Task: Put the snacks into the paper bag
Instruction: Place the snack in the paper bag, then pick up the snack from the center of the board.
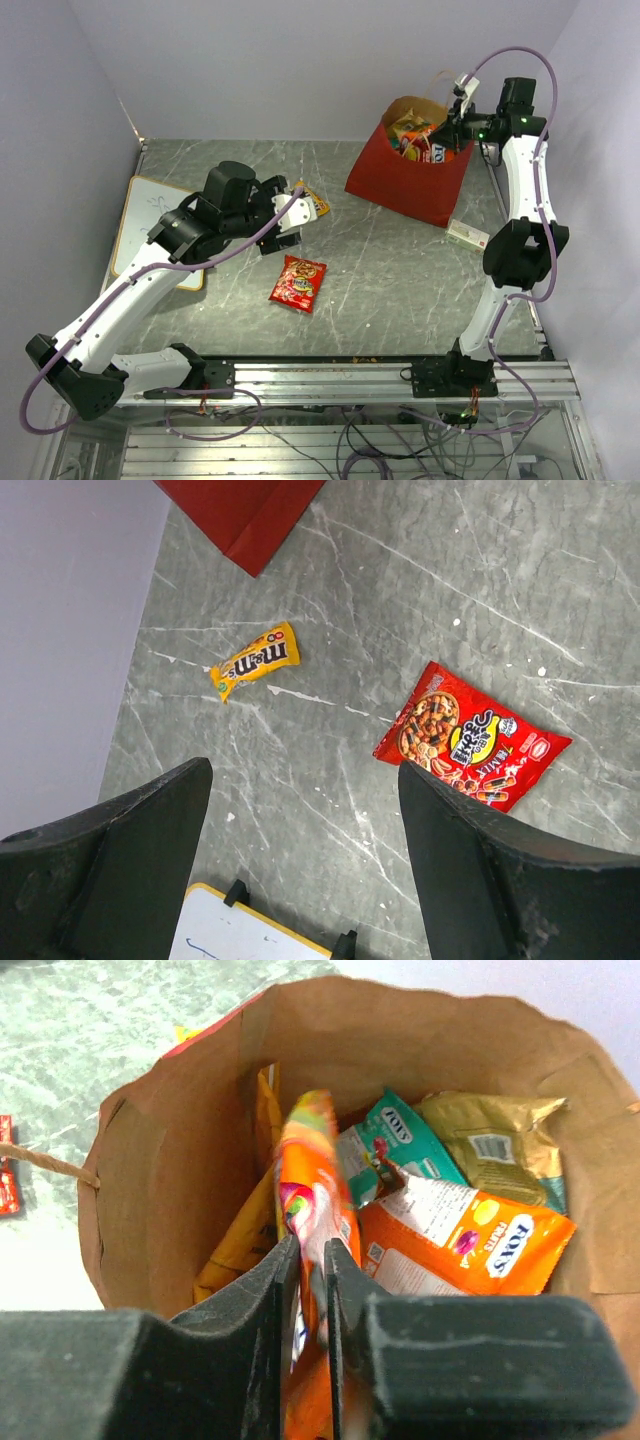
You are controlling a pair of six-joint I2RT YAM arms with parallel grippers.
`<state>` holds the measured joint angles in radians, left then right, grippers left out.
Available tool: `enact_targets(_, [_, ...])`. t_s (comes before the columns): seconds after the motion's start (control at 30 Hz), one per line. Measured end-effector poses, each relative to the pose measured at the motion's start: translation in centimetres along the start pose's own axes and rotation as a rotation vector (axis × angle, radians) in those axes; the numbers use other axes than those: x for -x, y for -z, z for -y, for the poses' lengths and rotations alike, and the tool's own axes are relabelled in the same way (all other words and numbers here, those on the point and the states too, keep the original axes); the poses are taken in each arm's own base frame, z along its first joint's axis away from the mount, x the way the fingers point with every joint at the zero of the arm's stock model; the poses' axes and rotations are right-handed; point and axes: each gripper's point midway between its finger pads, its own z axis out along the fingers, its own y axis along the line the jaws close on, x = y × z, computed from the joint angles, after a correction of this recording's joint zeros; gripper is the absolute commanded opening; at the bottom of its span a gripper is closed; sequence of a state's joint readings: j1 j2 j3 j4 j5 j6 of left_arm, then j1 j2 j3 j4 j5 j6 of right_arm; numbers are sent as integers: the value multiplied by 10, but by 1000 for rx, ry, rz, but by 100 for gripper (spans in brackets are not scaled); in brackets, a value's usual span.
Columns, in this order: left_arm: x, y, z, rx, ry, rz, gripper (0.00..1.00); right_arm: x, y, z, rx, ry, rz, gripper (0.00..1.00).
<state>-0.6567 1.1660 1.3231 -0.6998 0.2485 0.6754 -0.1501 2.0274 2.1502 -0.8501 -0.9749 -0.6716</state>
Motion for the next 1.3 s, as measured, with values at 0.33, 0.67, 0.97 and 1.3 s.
enact_targets(0.33, [-7, -4, 6, -18, 5, -12, 87, -19, -4, -1, 7, -27, -44, 41])
enact_targets(0.67, [-11, -9, 5, -12, 16, -14, 90, -17, 6, -3, -58, -33, -54, 55])
enact_targets(0.97, [-25, -25, -2, 38, 100, -37, 94, 37, 49, -3, -280, 10, 3, 67])
enact_targets(1.3, [-57, -61, -7, 65, 255, -128, 92, 62, 96, -62, -388, 15, 97, 69])
